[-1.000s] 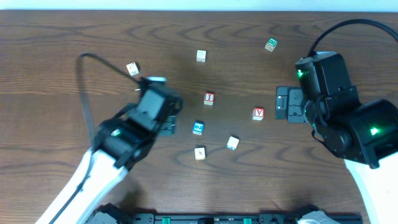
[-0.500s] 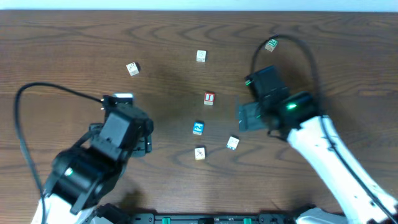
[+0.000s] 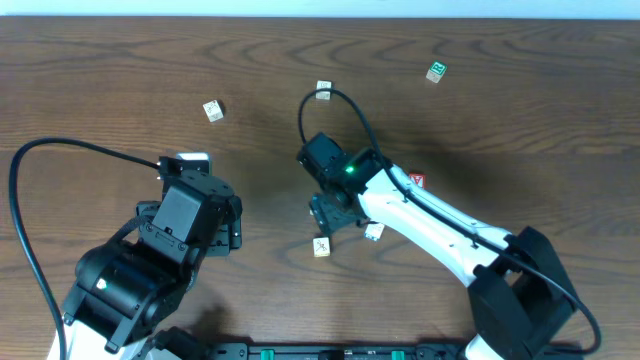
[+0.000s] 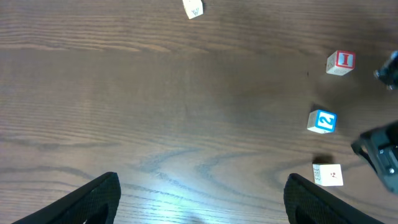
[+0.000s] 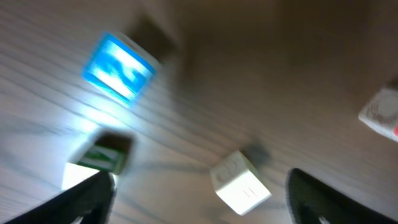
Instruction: Spell out Ai2
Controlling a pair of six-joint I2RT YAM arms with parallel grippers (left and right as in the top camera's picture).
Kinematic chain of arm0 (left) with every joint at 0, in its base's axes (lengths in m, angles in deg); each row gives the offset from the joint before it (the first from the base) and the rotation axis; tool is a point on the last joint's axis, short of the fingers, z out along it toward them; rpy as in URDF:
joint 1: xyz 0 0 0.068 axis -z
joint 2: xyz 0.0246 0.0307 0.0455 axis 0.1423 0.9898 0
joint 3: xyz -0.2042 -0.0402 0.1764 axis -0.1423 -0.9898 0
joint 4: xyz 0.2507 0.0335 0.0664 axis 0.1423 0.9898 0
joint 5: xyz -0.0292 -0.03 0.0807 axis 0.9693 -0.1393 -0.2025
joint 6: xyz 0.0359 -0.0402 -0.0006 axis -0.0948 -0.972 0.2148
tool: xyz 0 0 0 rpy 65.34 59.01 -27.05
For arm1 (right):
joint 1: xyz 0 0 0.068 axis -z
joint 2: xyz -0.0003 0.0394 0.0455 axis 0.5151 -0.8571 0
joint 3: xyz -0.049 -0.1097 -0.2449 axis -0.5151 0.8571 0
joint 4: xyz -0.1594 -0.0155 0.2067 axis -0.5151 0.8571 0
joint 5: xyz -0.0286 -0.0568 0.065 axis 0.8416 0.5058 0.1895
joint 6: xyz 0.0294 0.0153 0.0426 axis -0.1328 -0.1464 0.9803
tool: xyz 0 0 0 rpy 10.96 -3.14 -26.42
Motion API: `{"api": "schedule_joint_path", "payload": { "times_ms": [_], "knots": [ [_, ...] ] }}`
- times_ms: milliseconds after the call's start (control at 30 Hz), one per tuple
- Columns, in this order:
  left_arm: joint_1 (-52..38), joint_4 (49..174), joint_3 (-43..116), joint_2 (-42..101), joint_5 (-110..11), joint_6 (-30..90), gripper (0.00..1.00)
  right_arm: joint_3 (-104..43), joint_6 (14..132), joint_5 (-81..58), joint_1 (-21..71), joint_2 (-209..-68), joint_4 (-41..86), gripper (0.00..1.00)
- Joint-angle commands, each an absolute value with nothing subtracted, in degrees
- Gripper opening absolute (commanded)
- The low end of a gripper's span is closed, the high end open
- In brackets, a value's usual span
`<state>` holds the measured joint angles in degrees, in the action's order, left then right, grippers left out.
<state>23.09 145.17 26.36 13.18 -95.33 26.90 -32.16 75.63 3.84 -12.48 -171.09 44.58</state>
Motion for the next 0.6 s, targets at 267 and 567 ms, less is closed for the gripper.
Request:
{"api": "schedule_joint_path", "payload": {
  "times_ms": [267,567],
  "knots": [
    [22.87,144.93,27.28,13.18,-97.69,26.64,0.86,-34.06,60.13,0.11,-15.30,-170.41,43.86,0.95],
    [22.87,144.10,27.28,13.18,-98.96,26.66,0.89,-34.00,48.75,-5.82,-15.26,-172.18,41.92,0.99]
  ]
}}
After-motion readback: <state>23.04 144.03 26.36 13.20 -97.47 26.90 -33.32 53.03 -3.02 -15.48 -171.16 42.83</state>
